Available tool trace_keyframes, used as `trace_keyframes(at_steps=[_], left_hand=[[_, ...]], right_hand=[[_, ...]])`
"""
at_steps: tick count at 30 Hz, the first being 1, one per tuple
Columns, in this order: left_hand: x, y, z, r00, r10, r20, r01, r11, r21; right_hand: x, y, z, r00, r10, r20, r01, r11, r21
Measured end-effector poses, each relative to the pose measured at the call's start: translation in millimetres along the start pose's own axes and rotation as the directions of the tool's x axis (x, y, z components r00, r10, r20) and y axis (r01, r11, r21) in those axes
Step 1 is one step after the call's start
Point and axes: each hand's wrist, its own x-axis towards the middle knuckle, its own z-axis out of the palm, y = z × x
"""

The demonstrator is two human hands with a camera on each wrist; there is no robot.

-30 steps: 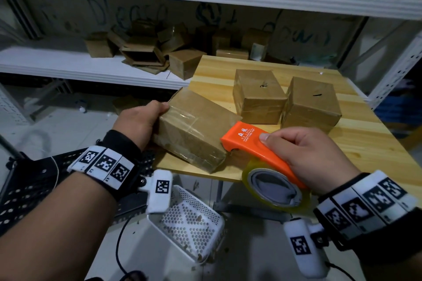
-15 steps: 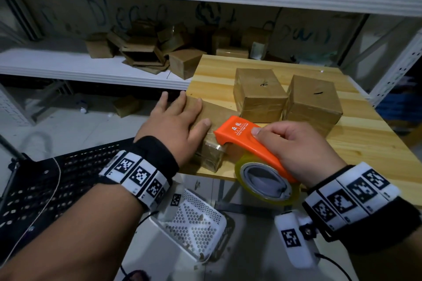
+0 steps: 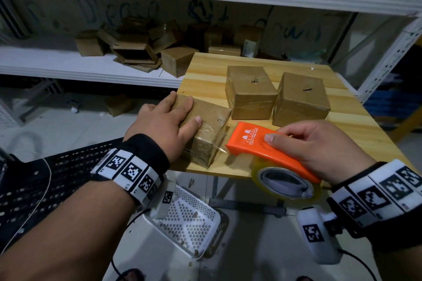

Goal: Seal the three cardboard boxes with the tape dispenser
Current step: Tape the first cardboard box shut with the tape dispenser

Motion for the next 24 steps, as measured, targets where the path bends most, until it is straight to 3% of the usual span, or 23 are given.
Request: trace_keyframes(at_steps=[5,12,17,21,22,24], left_hand=[[-5,10,-3,0.999,-0.037,-0.004,0.037,0.999,-0.026],[-9,16,-5,0.998,-0.055,0.002,0.055,0.998,-0.028],[-10,19,-4,0.998,-0.063,-0.001,0.063,0.997,-0.045],[-11,17,-5,0.998,-0.058,0.002,0.058,0.997,-0.049],[-11,17,-5,0.998,-0.055,0.004,0.055,0.997,-0.055],[-10,17,-6,0.999,-0.053,0.001,0.053,0.997,-0.062]], right_hand=[[-6,0,-3,0.999,0.013,-0.035,-0.016,0.997,-0.082],[-1,-18,-2,0.998,0.038,-0.054,-0.057,0.903,-0.426],[18,-52,-4,0.999,0.05,0.02,-0.025,0.756,-0.654],[33,-51,9,0.99,0.117,0.075,0.01,0.478,-0.878],[34,-49,5,0.989,0.138,0.053,-0.025,0.51,-0.86],[33,-53,-9,0.992,0.127,-0.021,-0.101,0.66,-0.745]])
